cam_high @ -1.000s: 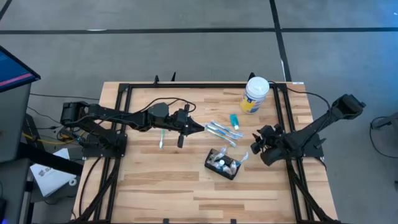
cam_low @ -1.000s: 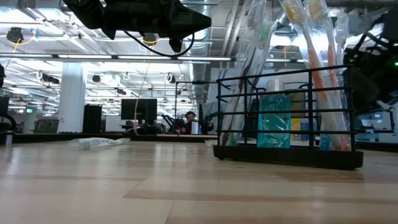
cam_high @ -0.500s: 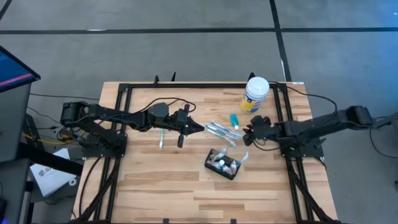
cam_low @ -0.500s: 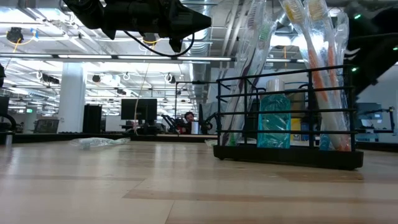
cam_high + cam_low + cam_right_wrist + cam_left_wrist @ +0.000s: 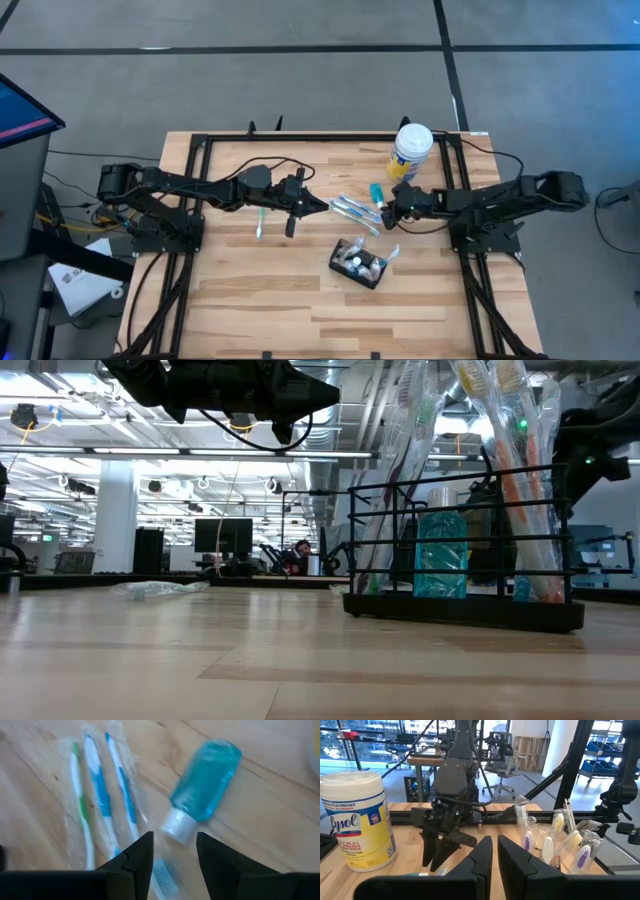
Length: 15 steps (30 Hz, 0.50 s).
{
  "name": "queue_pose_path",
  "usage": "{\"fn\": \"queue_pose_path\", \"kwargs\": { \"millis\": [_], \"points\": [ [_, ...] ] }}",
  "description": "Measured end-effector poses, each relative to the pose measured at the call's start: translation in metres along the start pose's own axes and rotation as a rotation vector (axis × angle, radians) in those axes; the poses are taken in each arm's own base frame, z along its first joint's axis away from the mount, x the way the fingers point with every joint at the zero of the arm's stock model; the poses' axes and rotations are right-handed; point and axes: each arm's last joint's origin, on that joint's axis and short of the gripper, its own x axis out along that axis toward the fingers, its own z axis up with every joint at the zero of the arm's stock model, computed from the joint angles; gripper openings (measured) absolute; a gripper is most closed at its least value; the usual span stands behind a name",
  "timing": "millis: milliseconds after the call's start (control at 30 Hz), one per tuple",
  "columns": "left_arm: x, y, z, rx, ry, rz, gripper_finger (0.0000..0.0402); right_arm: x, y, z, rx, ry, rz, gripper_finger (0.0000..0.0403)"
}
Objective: Pick & Place toothbrushing station
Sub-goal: Put the blue mouthwash into the mesh organizer
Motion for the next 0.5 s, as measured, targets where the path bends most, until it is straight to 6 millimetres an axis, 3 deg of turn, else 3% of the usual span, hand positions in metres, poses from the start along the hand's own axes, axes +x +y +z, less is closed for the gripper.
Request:
{"fn": "queue_pose_path", "kwargs": {
  "millis": [500],
  "points": [
    [0.0, 0.0, 0.0, 0.0, 0.0, 0.0, 0.0021, 0.026, -0.001, 0.0, 0.032, 0.014, 0.018, 0.0185]
  ]
}}
